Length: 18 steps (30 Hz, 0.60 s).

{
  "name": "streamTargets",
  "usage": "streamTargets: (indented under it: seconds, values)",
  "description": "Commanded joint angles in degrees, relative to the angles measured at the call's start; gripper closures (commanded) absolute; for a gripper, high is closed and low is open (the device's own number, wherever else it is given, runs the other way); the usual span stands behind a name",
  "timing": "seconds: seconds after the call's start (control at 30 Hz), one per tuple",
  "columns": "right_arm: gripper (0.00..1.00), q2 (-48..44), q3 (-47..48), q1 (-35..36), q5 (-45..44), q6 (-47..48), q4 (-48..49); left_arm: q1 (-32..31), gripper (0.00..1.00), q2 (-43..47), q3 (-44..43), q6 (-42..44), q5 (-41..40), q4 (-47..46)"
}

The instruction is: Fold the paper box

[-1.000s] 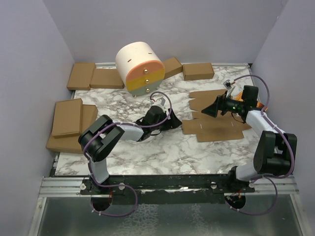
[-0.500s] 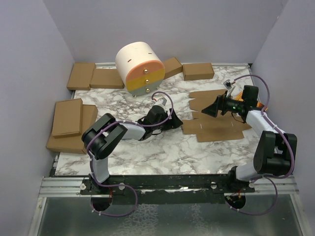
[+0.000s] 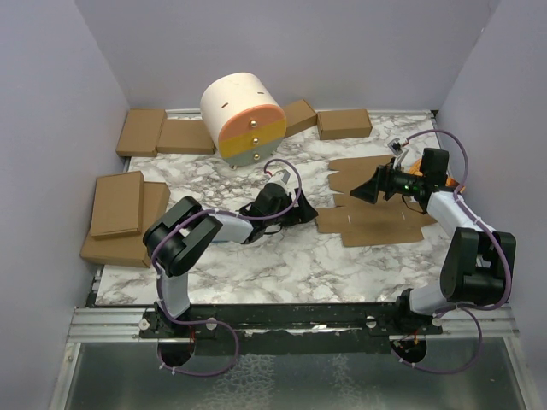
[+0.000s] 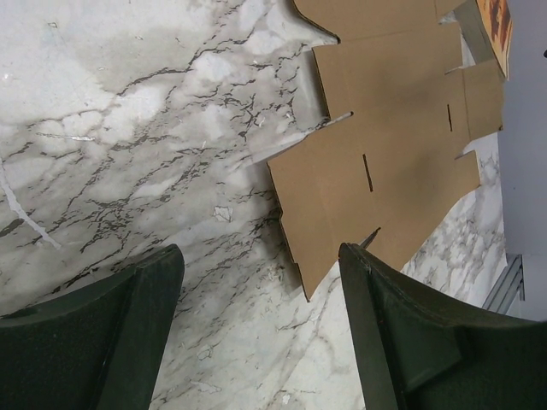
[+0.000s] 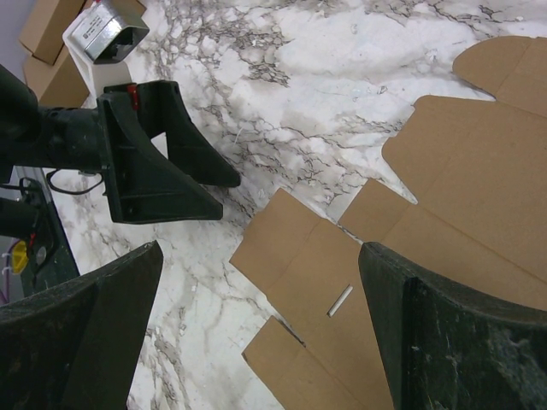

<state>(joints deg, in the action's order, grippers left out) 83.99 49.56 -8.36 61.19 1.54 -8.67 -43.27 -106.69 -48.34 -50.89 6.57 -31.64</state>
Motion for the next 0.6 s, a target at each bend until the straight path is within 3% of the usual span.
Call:
streamTargets:
  seconds: [0.0,0.57]
  values:
    - [0.01,-1.13,1.77,-0.25,0.45,-0.58,0.67,-0.52,0.23,-1.41,-0.53,0.19,-0.48,0.44]
    - [0.01,-1.45,2.03,-0.25,-0.54,-0.76,0.49,-0.90,0.24,-1.76,-0.41,-0.52,-2.06,0.97]
